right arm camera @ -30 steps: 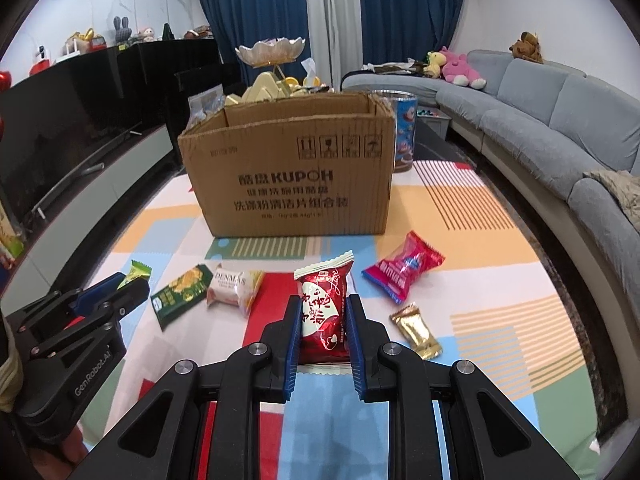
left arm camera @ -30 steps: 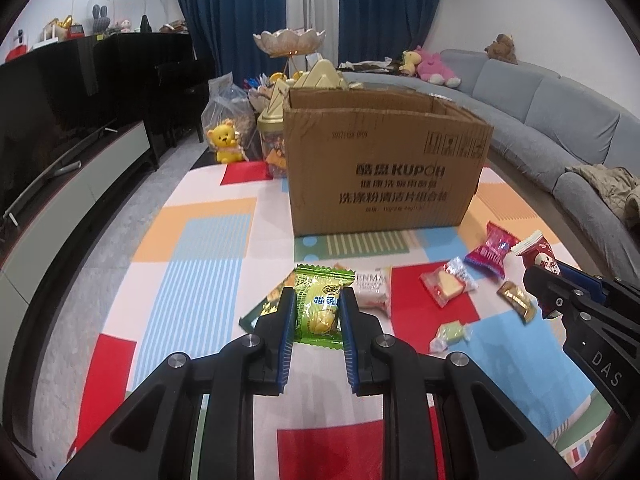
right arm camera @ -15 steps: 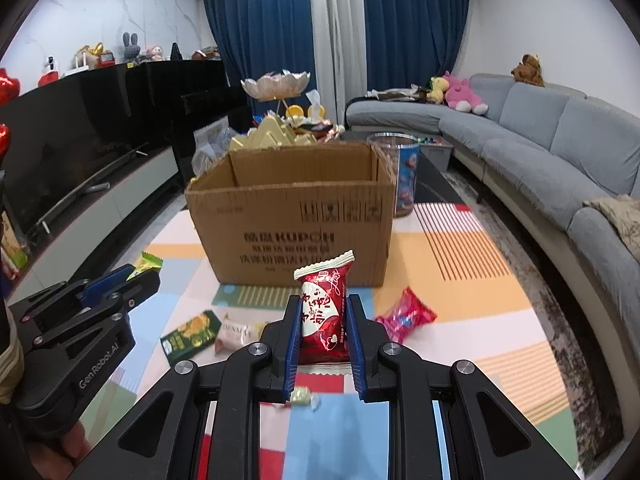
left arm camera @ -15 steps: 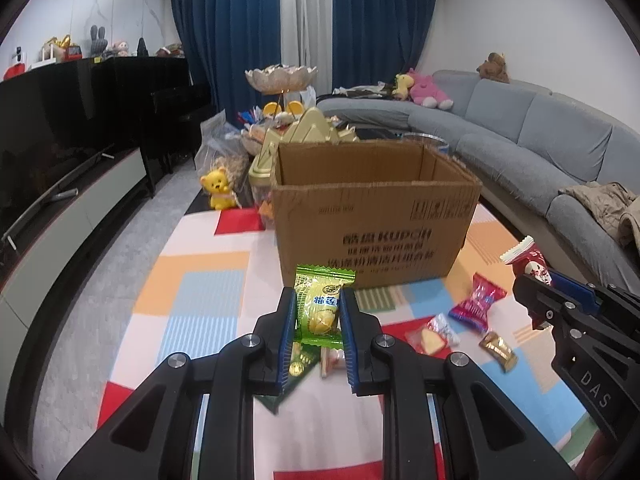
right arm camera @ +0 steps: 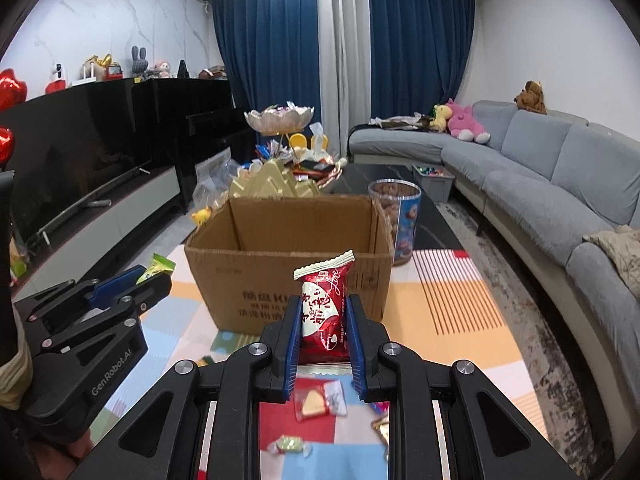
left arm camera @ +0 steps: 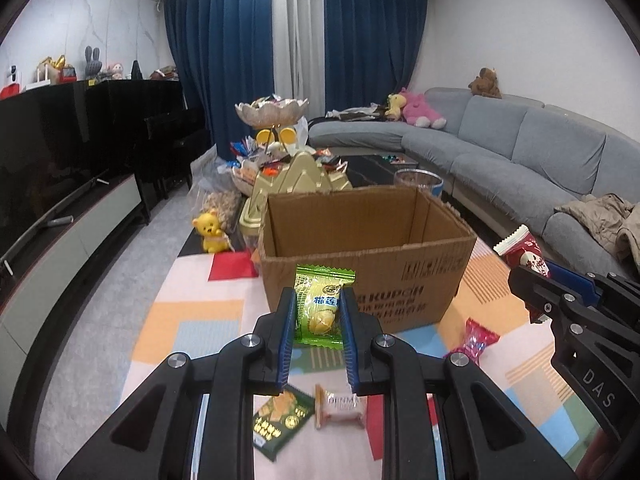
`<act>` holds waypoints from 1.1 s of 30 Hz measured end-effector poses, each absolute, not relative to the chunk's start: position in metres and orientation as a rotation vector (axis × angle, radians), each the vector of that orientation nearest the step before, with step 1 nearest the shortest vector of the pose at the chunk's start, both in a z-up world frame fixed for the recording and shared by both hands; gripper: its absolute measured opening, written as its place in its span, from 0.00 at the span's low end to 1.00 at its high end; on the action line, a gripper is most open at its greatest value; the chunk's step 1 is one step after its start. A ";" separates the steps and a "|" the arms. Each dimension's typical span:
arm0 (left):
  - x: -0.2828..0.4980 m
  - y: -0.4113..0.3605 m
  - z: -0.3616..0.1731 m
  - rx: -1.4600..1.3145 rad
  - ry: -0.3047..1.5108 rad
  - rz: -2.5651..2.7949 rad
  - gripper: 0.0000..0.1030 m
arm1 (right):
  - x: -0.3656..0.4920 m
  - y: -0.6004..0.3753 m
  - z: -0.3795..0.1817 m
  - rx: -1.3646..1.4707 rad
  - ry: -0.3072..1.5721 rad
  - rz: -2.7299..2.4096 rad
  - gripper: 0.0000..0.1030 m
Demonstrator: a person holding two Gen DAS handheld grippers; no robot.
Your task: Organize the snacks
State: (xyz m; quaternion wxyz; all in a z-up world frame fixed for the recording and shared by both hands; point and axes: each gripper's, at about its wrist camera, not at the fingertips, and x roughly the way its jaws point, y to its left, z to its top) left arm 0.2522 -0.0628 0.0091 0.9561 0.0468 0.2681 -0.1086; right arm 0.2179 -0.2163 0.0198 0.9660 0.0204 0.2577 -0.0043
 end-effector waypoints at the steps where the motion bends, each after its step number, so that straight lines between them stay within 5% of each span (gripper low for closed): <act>1: 0.255 -0.064 0.012 0.095 0.539 -0.223 0.22 | 0.220 -0.217 0.023 0.040 0.514 -0.009 0.22; 33: 0.357 -0.086 0.040 0.116 0.508 -0.222 0.22 | 0.318 -0.218 0.062 -0.008 0.463 0.006 0.22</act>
